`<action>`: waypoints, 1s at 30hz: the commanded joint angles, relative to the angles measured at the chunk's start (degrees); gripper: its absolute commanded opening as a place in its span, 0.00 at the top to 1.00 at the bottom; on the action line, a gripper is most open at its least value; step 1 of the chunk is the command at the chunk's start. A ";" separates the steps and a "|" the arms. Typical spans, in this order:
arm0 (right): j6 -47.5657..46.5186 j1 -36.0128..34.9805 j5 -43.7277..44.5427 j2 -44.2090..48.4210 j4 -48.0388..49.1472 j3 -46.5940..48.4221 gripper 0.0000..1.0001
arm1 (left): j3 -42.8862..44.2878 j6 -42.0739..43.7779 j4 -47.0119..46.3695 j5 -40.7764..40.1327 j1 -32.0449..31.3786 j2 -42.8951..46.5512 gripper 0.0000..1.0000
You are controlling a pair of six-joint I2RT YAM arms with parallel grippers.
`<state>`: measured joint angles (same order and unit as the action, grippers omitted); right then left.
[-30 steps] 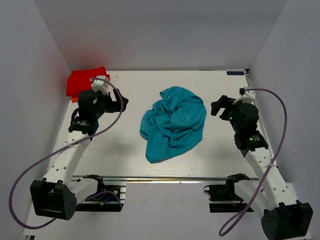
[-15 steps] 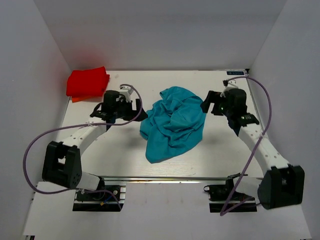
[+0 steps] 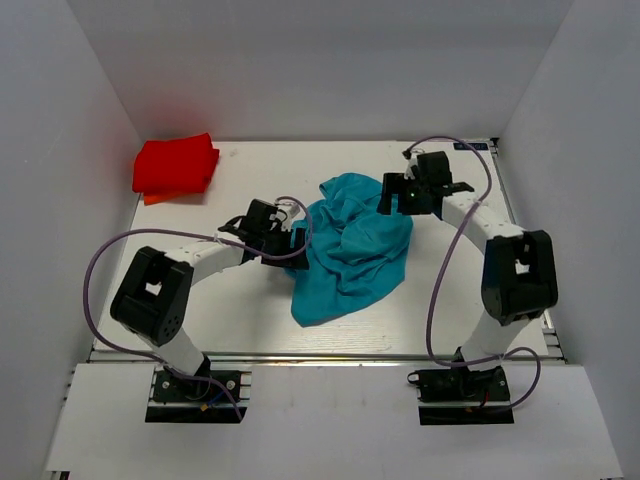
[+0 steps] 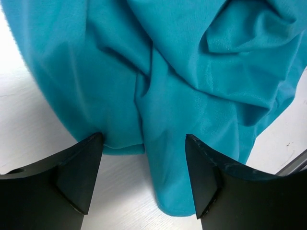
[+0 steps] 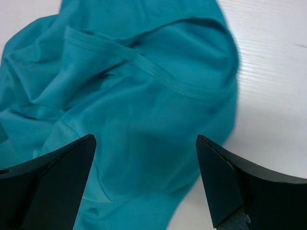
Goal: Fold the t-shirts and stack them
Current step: Flatten out the tshirt
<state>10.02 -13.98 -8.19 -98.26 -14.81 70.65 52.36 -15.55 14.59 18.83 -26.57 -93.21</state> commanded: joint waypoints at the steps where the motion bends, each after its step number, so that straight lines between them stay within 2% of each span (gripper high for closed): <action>1: -3.77 -1.58 -5.86 -2.98 -0.75 7.02 0.10 | 1.43 -0.44 -1.41 0.68 -1.82 -1.18 0.22; 8: -5.36 -5.97 -8.95 -11.60 -1.71 15.12 0.10 | 1.43 -0.97 -1.41 0.43 -4.55 -3.91 0.35; 12: -5.01 -8.25 -7.90 -16.78 -3.38 19.78 0.10 | 1.43 -0.97 -0.79 -0.72 -5.69 -4.44 0.50; 13: -4.84 -9.39 -7.90 -17.83 -3.56 20.48 0.10 | 1.43 -1.49 -0.18 -0.72 -6.30 -4.44 0.60; 16: -3.43 -10.89 -6.41 -20.12 -3.39 21.72 0.11 | 1.43 -2.02 0.96 -2.12 -6.91 -3.92 0.70; 17: -2.99 -11.24 -5.80 -20.39 -3.39 22.07 0.13 | 1.95 -2.03 1.49 -2.65 -6.92 -3.91 0.70; 20: -1.76 -12.39 -3.33 -21.71 -3.56 22.60 0.23 | 2.49 -2.03 2.90 -5.20 -6.92 -1.63 0.76; 22: -1.15 -12.65 -2.28 -21.89 -3.13 22.60 0.43 | 3.10 -2.03 4.30 -5.73 -6.92 -0.84 0.78; 23: -1.32 -13.18 -2.27 -21.98 -3.03 22.43 0.55 | 3.62 -2.03 5.00 -6.34 -6.92 -0.83 0.83; 25: -0.80 -13.53 -1.66 -21.54 -2.34 22.68 1.00 | 4.15 -2.03 5.62 -6.35 -6.92 0.65 0.89; 27: -0.09 -13.62 -1.04 -20.32 -1.11 22.34 1.00 | 4.16 -2.55 6.15 -6.35 -6.92 1.71 0.99; 30: 2.02 -12.92 0.36 -16.81 1.97 20.67 1.00 | 4.77 -2.55 6.76 -6.87 -6.92 4.61 1.00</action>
<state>9.96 -27.35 -9.78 -120.05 -16.97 90.61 54.89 -17.93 20.03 13.17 -33.23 -93.91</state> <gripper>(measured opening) 0.008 0.024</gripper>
